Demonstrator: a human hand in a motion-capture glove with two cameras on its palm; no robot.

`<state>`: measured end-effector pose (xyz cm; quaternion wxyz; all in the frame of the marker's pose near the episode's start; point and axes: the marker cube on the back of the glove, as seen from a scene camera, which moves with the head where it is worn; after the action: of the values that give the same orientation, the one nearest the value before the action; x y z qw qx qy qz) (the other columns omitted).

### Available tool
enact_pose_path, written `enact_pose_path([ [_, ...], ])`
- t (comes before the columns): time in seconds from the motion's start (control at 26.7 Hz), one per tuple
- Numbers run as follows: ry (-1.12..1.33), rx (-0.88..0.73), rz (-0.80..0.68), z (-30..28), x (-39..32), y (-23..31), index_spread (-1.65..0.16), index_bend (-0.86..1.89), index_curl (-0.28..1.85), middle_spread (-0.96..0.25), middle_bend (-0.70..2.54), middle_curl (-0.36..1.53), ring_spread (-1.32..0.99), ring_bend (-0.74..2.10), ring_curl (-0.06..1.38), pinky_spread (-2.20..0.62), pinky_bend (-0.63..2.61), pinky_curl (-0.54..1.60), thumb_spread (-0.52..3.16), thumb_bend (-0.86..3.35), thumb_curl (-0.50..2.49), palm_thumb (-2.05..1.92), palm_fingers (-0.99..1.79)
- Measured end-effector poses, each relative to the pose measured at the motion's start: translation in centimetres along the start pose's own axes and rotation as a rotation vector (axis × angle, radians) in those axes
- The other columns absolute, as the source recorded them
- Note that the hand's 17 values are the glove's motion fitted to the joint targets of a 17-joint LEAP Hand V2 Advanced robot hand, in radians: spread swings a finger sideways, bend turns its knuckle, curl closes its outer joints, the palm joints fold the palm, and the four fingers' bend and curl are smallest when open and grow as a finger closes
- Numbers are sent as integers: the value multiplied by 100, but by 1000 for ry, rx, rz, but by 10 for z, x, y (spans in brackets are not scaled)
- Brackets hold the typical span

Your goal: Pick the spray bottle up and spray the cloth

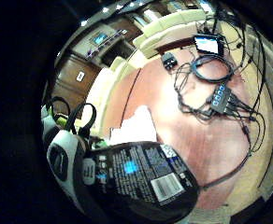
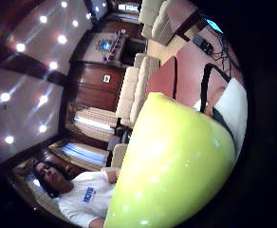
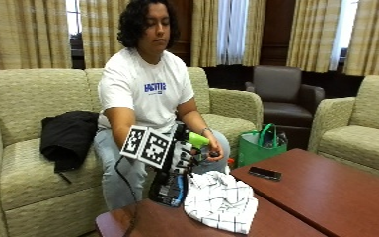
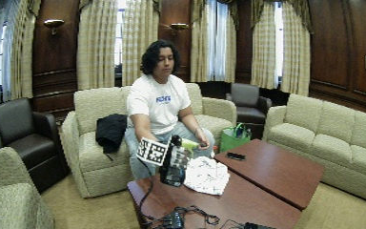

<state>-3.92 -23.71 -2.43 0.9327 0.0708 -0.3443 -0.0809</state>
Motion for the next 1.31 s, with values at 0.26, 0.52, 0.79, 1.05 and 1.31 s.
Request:
enact_pose_path([
  [0.26,559,-358,-20,40,-54,14,-25,40,56,-18,67,56,-23,72,49,-33,41,39,27,-3,73,92,141],
  [0.52,925,-568,88,83,-55,21,-25,40,57,-18,68,56,-23,73,49,-32,41,39,26,-3,75,92,141],
  [0.79,1163,-767,182,142,-21,40,-25,40,58,-18,69,56,-23,73,49,-32,41,39,26,-3,77,92,140],
  [1.05,1251,-882,241,173,6,54,-25,40,59,-18,70,56,-23,69,48,-32,43,39,26,-3,78,92,138],
  [1.31,1272,-929,263,182,22,63,-24,39,59,-18,71,56,-23,69,48,-32,42,39,26,-3,79,91,138],
])
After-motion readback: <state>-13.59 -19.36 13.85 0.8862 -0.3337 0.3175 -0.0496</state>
